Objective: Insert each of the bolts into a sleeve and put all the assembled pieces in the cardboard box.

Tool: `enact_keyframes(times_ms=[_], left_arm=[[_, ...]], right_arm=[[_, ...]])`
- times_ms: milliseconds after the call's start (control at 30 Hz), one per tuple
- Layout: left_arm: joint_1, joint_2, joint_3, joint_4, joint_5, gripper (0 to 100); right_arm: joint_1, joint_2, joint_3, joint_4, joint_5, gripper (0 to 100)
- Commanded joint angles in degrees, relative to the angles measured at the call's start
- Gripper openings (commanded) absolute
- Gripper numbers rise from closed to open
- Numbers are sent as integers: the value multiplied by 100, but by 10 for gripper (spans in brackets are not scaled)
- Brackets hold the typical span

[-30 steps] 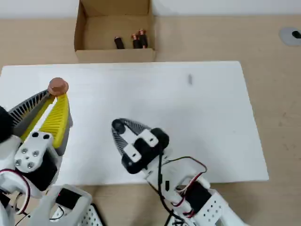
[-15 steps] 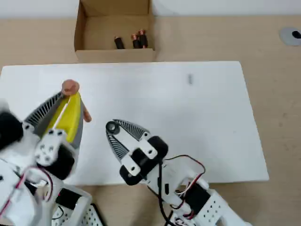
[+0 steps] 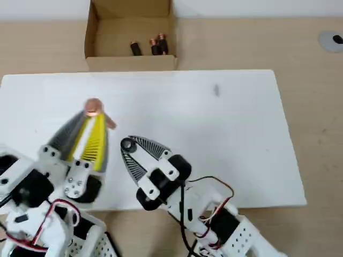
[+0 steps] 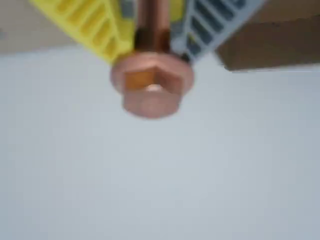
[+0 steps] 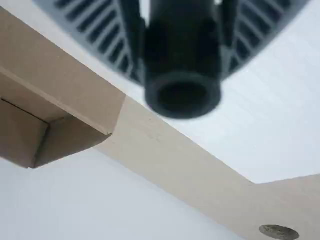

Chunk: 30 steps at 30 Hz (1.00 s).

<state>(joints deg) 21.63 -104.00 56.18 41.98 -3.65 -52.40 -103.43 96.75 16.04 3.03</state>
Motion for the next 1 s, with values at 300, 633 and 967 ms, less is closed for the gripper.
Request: enact_keyframes(times_ms=[300, 633, 967], left_arm=[[519, -31, 70, 905, 123, 5], [378, -31, -35, 1196, 79, 5], [-167, -31, 299, 387, 88, 5]], right_arm=[[-22, -901, -13, -149, 26, 9], [198, -892, -13, -123, -448, 9], [453, -892, -13, -114, -967, 9]])
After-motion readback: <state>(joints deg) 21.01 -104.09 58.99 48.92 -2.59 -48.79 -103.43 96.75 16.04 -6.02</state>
